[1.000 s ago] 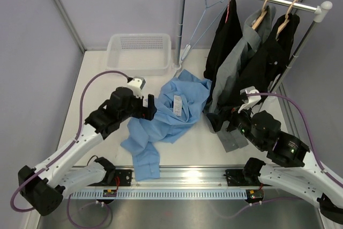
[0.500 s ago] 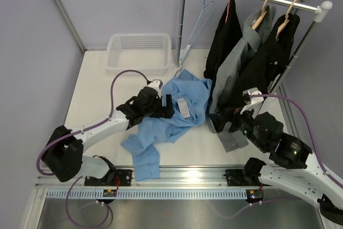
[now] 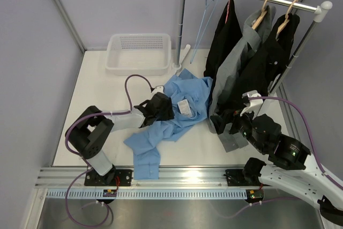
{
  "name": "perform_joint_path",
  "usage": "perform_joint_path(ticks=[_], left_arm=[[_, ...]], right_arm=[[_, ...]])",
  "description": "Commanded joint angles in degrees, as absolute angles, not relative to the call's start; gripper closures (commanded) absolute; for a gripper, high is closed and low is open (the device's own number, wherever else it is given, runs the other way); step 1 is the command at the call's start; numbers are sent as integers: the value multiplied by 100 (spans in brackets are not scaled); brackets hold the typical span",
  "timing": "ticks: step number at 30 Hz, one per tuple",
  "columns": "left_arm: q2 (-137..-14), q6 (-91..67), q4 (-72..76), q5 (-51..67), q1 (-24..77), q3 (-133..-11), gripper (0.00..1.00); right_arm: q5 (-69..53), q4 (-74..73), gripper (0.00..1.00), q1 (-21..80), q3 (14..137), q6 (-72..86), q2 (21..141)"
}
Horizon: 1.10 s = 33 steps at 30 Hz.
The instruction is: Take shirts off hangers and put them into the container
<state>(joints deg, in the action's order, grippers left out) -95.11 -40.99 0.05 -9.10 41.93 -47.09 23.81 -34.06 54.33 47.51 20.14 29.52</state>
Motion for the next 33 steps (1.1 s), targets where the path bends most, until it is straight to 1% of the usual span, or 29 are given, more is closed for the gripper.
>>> perform_joint_path(ticks=[1, 3, 4, 5, 6, 7, 8, 9, 12, 13, 14, 16, 19, 20, 23, 24, 26, 27, 29, 30, 32, 33], left_arm=[[-9589, -4526, -35, -1441, 4236, -4281, 41], [-9467, -4658, 139, -1564, 4236, -4036, 63], [-9405, -4693, 167, -1599, 4236, -3973, 88], [-9317, -4728, 141, -1661, 4236, -3920, 96], [-9229, -4729, 80, -1818, 4236, -3894, 100], [-9002, -4711, 18, -1924, 4228, -3902, 100], [-8870, -4650, -357, -2073, 4228, -3937, 100], [-8703, -4615, -560, -2431, 4201, -3998, 100], [-7772, -4439, -1150, -2986, 3957, -4017, 100], [-7491, -4378, -1282, -3040, 3833, -4034, 100], [-6958, -4229, -1509, -3067, 3675, -4060, 100], [-6184, -3939, -1826, -3076, 3183, -4191, 100], [-5618, -3561, -2047, -3120, 2647, -4507, 100], [-5425, -3333, -2178, -3198, 2541, -4839, 100], [-5353, -2972, -2320, -3261, 2330, -5447, 100], [-5396, -2901, -2312, -3252, 2259, -5876, 100], [-5493, -2708, -2303, -3234, 2171, -6326, 100], [-5667, -2637, -2311, -3165, 2093, -6850, 100], [-5923, -2392, -2285, -3077, 2031, -7433, 100], [-6063, -2304, -2242, -3033, 2013, -8018, 100], [-6511, -1979, -2057, -2997, 1995, -8602, 100], [-6687, -1882, -1978, -2988, 1986, -9170, 100]], right_arm=[[2645, -3367, 1, 5484, 4702, 1925, 2874], [2637, -3331, 1, 5476, 4685, 1916, 2909], [2628, -3296, 0, 5484, 4685, 1907, 2927], [2602, -3296, 1, 5484, 4693, 1916, 2979], [2593, -3296, 1, 5484, 4702, 1916, 2988], [2575, -3305, 1, 5476, 4711, 1925, 3014], [2566, -3313, 1, 5476, 4720, 1916, 3032], [2575, -3331, 1, 5476, 4728, 1925, 3024], [2584, -3375, 1, 5484, 4764, 1934, 2997], [2584, -3375, 0, 5484, 4772, 1942, 2971], [2593, -3384, 1, 5476, 4790, 1925, 2945], [2610, -3392, 1, 5476, 4825, 1934, 2927], [2593, -3401, 1, 5476, 4948, 1899, 2962], [2593, -3401, 0, 5476, 4974, 1864, 2979], [2602, -3401, 1, 5476, 5159, 1776, 3058], [2610, -3401, 1, 5476, 5211, 1697, 3085], [2628, -3401, 0, 5476, 5370, 1626, 3129], [2628, -3410, 0, 5476, 5422, 1565, 3138], [2646, -3401, 1, 5476, 5572, 1486, 3164], [2646, -3375, 1, 5476, 5616, 1424, 3181], [2646, -3358, 0, 5476, 5721, 1345, 3208], [2646, -3323, 0, 5476, 5756, 1327, 3234]])
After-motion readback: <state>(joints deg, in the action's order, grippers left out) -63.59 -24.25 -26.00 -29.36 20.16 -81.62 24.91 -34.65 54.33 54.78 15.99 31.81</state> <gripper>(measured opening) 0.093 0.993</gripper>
